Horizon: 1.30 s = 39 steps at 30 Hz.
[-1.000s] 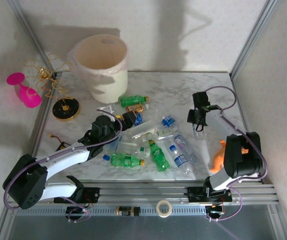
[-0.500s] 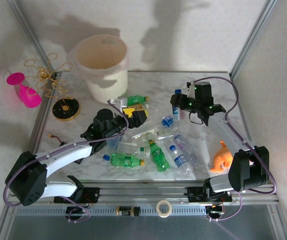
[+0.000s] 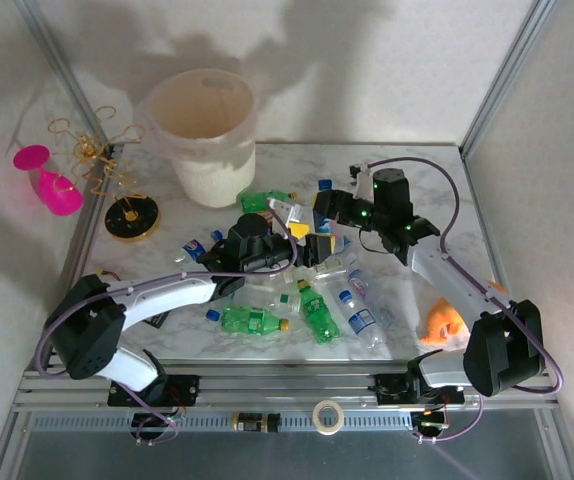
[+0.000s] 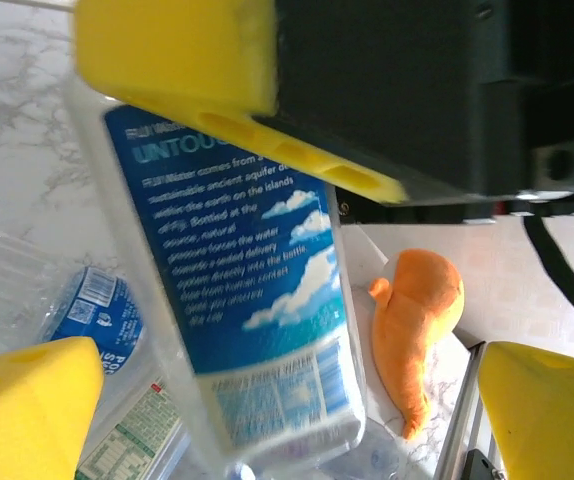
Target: Put the plastic bottles in the bin
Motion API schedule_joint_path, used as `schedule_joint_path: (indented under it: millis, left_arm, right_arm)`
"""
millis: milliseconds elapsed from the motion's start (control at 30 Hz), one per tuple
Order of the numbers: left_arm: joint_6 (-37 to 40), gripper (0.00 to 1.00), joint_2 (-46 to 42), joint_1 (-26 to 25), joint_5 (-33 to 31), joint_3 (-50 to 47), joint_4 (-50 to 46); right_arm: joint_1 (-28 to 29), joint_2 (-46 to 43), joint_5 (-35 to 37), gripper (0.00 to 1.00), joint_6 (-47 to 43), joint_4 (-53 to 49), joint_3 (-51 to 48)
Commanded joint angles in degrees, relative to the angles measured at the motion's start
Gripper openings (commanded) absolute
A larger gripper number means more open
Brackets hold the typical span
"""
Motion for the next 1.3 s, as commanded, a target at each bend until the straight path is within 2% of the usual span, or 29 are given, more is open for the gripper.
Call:
schedule_joint_path:
  millis: [0, 167, 400, 533, 633, 700, 767, 833, 1067, 1267]
  left_arm:
    - [1.5, 0.94, 2.0, -1.1, 1.0, 3.3, -0.8]
    - [1.2, 0.88, 4.5, -1.3, 0.6, 4.5, -0.5]
    - [-0.3, 0.61, 6.0, -1.4, -0.5, 5.2, 0.4]
    - [-0.8, 0.41, 5.6, -1.4, -3.3, 5.0, -0.4]
    - [-1.5, 0.4, 4.6, -1.3, -5.4, 4.0, 0.1]
    - [-2.0, 0.4, 3.3, -1.3, -6.6, 3.1, 0.8]
    - [-2.2, 0.4, 1.8, -1.3, -8.1, 2.1, 1.0]
    - [-2.2, 0.39, 0.2, -1.3, -9.8, 1.0, 0.9]
    - [-2.0, 0.39, -4.7, -0.5, -16.4, -1.1, -3.9]
    - [0.5, 0.39, -8.9, 3.2, -19.2, 1.7, -10.9]
  right_arm:
    - [0.8, -1.4, -2.0, 0.41, 2.1, 3.7, -1.3]
    - [1.3, -1.7, -2.2, 0.42, 2.1, 3.4, -1.5]
    - [1.3, -2.5, -1.5, 0.42, 1.6, 3.5, -1.8]
    - [1.3, -3.0, -1.2, 0.49, 2.4, 5.0, -2.5]
    - [1.4, -3.2, -0.1, 0.62, 2.4, 5.3, -2.2]
    - [1.1, -2.9, 2.0, 0.74, 1.0, 3.3, -0.6]
    - [1.0, -2.0, 5.6, 0.9, -1.4, 0.3, 2.2]
    - [0.4, -1.4, 7.7, 0.99, -2.9, -1.5, 4.3]
    - [-4.1, -2.3, 9.5, 0.99, -4.0, -1.5, 6.6]
    - [-6.4, -8.4, 17.3, 0.99, -7.1, 1.8, 2.1]
